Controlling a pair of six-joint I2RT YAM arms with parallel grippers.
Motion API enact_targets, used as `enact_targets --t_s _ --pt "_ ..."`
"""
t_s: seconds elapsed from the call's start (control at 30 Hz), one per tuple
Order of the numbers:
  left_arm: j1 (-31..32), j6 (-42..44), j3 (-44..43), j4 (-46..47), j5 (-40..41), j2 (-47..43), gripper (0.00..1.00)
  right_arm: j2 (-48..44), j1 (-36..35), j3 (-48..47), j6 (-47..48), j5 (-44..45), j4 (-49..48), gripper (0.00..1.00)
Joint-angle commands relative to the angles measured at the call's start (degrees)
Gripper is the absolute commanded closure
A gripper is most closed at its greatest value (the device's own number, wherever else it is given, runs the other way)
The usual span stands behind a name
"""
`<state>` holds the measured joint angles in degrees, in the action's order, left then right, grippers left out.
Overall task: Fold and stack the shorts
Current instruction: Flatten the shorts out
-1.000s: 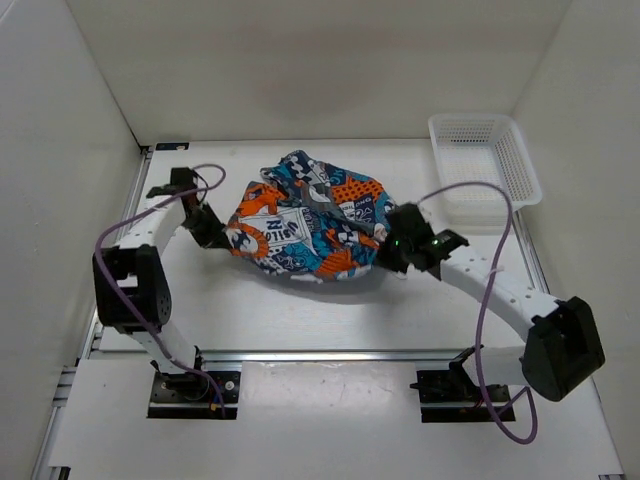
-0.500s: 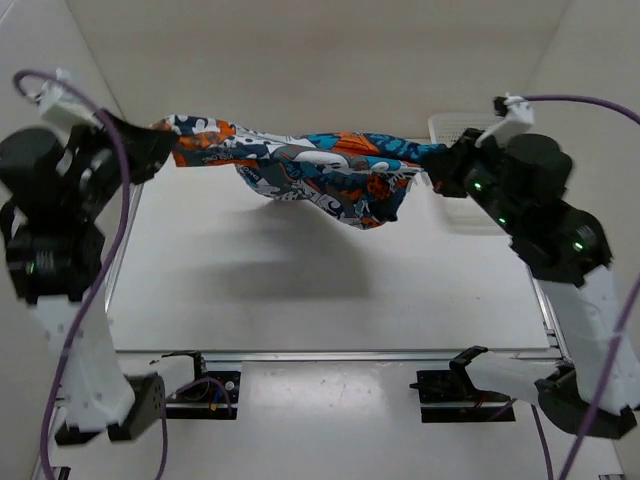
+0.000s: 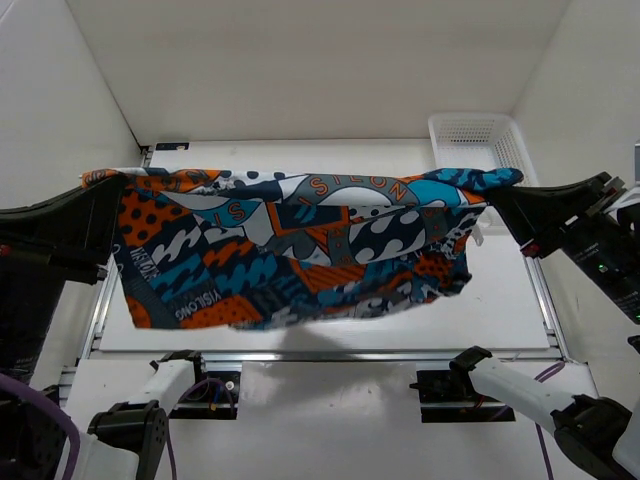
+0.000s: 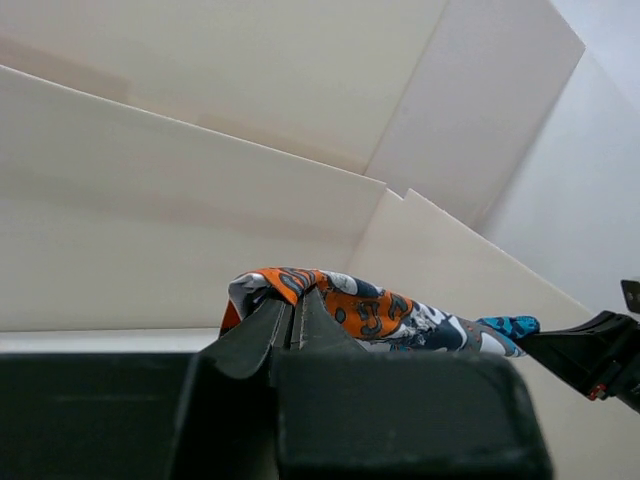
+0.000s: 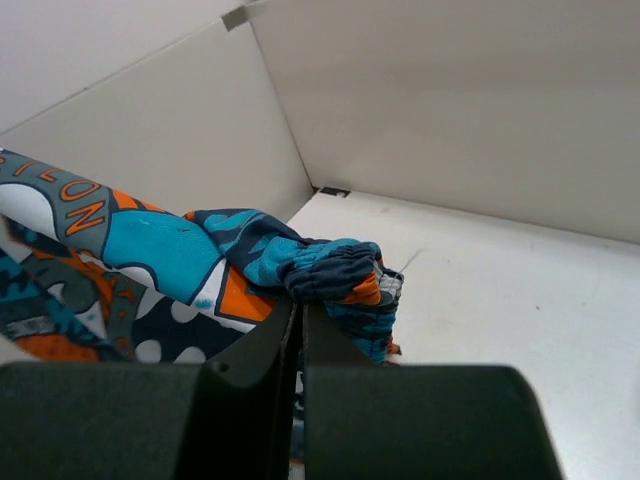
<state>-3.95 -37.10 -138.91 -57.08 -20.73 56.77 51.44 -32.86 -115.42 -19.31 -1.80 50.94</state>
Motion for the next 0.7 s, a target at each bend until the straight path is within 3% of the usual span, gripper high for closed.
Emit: enact_targets --t_s 0.0,0.23,0.4,0.53,0.67 --pt "-0.54 0.45 1.35 -0.31 8.87 3.26 0.90 0.42 0.52 0.45 2.35 9.35 6.19 1.00" --pt "-0.54 0.45 17.16 0.39 5.79 11.86 0.90 5.06 0.52 12.30 3.40 17.18 3.65 1.00" --pt "-0.54 2.38 28.24 4.16 7.28 22.73 0.90 12.53 0.52 25.92 5.24 19.38 -5.13 1.00" --pt "-0.54 3.78 29.40 5.31 9.74 33.99 0.90 24.56 6.47 32.26 4.72 12.72 -14.18 1.00" --pt "-0.54 4.32 25.98 5.31 10.27 45.16 0.90 37.83 11.41 30.61 2.52 3.75 -19.73 1.00"
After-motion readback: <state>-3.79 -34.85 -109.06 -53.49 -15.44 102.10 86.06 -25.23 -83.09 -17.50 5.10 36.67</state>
